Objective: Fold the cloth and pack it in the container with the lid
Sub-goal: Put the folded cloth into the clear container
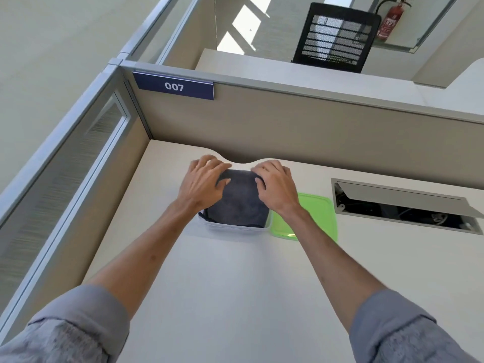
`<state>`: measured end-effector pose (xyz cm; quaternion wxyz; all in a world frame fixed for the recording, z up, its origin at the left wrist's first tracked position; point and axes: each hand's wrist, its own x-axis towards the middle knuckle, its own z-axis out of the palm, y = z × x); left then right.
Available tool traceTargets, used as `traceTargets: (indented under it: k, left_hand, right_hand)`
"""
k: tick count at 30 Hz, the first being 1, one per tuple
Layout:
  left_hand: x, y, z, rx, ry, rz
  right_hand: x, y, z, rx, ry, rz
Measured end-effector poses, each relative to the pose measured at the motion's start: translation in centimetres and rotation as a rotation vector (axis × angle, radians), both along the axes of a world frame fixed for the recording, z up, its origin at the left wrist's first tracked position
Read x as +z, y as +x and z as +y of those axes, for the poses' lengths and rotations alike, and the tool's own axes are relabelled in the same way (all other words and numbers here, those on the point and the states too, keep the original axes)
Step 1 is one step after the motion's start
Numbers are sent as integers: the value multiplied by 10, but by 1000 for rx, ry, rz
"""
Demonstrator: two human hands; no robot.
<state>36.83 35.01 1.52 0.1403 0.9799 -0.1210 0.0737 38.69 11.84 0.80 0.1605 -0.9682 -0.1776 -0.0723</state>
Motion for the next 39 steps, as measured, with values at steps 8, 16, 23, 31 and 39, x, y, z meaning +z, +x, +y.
traceTargets:
  k: [8,16,23,31,39]
  left_hand:
    - [-25,-17,-4,-77,135,-52]
    - [-42,-23,-10,-71,134,-6]
    - [-42,-24,-3,-109,79,-47]
    - [-41,-31,-10,-57,-70,-106]
    - [-49,-63,-63,-161,-187,-214]
  right_hand:
    - [-22,-20,0,103,-233,-60]
    - [-35,-27,10,55,-322,36]
    - [-30,-36,9,43,-262,61]
    - [-27,-62,-30,-230,53,-120]
    - [-73,-138,-113,-240,-170,74]
